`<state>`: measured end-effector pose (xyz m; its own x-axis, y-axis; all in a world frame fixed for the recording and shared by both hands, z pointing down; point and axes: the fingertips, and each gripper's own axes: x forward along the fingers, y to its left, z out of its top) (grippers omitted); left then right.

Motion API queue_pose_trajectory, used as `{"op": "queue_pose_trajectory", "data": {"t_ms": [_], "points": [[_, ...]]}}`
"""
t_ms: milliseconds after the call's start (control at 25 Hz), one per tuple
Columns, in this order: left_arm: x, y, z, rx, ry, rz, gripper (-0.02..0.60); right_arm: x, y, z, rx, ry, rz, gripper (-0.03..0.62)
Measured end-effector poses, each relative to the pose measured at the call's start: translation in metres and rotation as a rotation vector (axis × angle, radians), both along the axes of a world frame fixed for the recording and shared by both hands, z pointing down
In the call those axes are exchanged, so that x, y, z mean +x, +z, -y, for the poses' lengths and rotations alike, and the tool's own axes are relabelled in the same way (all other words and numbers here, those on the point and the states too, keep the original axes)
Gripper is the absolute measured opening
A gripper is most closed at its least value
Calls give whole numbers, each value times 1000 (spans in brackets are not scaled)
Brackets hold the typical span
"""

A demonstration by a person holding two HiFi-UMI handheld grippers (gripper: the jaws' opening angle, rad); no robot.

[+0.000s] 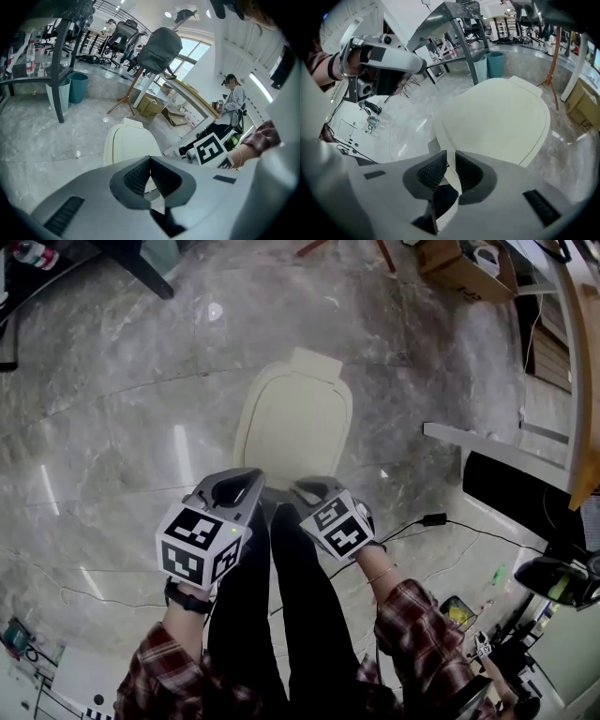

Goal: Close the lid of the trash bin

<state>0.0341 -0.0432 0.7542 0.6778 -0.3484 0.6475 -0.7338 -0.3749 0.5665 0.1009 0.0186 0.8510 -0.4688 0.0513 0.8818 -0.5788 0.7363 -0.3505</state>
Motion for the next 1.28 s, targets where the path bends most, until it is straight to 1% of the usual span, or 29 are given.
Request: {"op": "queue_pose_trajectory", "data": {"t_ms": [160,240,320,400,440,520,600,680,840,960,1120,1280], "points": [[2,0,4,1,-18,-10,11,-3,3,0,33,-31,-45,69],[6,-1,5,2,-14,-14,11,-2,5,1,31,-34,-51,68],[9,-2,4,6,-5,-14,11,0,6,2,30,-35,-56,43],[8,-3,3,8,-4,-12,11,0,7,2,23,-25,-55,41],[7,-4,4,7,-6,-10,11,0,7,2,9,-8,-54,41],[6,-7,5,9,-7,-10,11,0,6,-1,-56,48,-42,41],[6,-15,6,17,-1,-10,11,-3,-3,-4,-123,116,1,41],[5,-27,7,28,4,-7,11,-6,-21,-7,-134,166,44,41],[8,-63,16,52,-14,-24,11,-12,-77,5,-74,196,110,41],[9,-105,24,91,-38,-44,11,-18,-135,35,-4,223,173,41],[11,-180,44,194,-65,-70,11,-22,-234,88,168,257,275,41],[15,-273,50,306,-70,-99,11,-22,-346,103,316,278,364,41]]}}
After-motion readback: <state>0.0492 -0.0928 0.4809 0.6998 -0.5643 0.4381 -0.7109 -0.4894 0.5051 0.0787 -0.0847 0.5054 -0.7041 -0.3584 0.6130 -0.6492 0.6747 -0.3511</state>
